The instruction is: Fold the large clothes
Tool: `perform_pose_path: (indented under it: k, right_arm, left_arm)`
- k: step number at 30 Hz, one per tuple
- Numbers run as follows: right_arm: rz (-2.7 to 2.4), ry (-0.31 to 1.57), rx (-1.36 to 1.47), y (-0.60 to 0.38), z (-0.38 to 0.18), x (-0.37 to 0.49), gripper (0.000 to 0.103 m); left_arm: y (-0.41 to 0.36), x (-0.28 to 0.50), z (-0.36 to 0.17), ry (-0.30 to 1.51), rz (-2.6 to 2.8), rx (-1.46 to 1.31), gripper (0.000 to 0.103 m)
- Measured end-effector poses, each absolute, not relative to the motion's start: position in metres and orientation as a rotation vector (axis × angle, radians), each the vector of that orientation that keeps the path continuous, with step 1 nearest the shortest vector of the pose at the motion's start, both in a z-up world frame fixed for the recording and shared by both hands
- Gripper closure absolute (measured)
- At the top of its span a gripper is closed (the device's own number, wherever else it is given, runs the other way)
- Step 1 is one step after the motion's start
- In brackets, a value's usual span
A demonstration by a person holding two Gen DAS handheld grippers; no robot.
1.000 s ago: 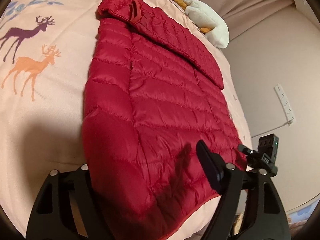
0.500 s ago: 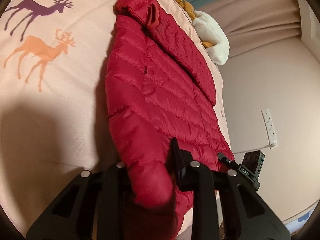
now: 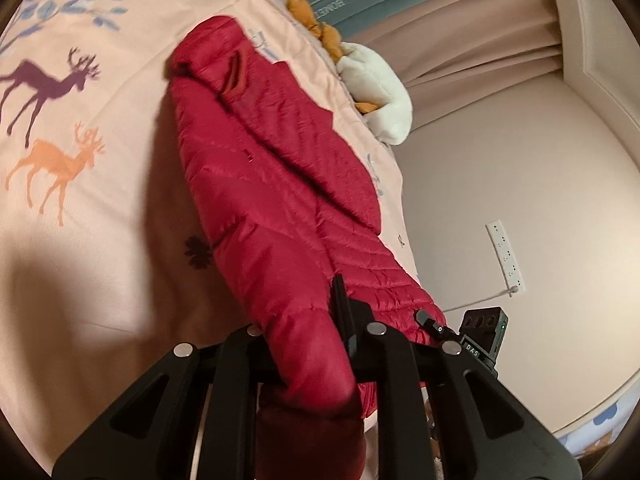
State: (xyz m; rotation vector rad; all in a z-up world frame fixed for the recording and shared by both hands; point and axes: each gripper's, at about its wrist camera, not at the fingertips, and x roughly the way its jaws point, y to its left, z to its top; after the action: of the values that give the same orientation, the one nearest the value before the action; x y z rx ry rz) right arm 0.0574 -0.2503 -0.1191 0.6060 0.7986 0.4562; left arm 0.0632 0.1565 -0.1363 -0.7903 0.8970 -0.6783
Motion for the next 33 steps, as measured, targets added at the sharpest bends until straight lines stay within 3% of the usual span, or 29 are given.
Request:
perform_pose_path:
  k: [33]
  right_arm:
    - [0.632,0.609,0.494,-0.245,-0.034,0.022,0.09]
  left_arm:
    - [0.164,0.046,-0.052,0.775,-0.787,-0.731,0.087]
